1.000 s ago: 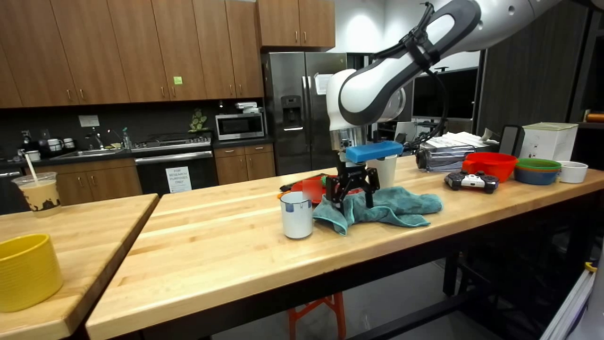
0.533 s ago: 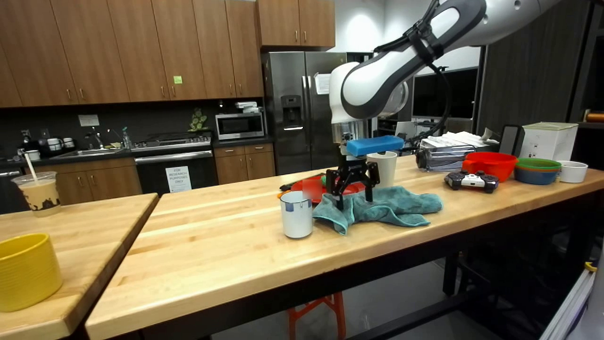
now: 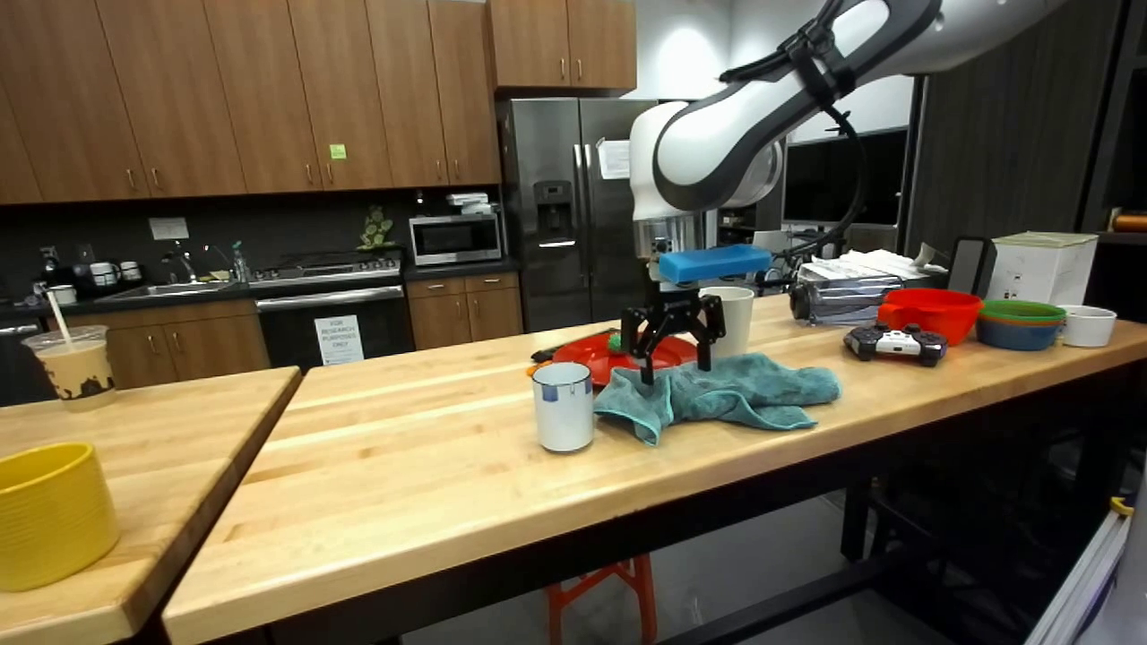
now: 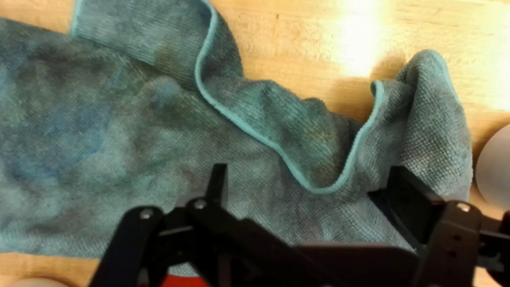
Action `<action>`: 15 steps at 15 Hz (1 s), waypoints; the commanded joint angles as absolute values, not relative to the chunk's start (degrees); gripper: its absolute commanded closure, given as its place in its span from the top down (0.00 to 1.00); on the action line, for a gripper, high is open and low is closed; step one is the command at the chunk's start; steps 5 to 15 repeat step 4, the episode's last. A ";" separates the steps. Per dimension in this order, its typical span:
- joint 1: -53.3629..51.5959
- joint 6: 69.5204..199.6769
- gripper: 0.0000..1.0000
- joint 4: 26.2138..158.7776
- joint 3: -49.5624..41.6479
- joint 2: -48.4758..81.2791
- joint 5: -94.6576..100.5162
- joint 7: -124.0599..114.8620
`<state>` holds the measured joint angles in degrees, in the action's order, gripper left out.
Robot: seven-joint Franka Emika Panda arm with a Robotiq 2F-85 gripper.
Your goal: Lift then drop the towel
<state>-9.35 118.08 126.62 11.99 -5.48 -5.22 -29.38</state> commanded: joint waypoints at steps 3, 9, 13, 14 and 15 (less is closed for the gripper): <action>-8.81 117.88 1.00 128.49 11.71 -10.24 -4.82 -31.91; -9.01 117.37 1.00 126.68 12.02 -7.32 -4.82 -31.03; -9.01 117.37 1.00 126.68 12.02 -7.32 -4.82 -31.03; -9.01 117.37 1.00 126.68 12.02 -7.32 -4.82 -31.03; -9.01 117.37 1.00 126.68 12.02 -7.32 -4.82 -31.03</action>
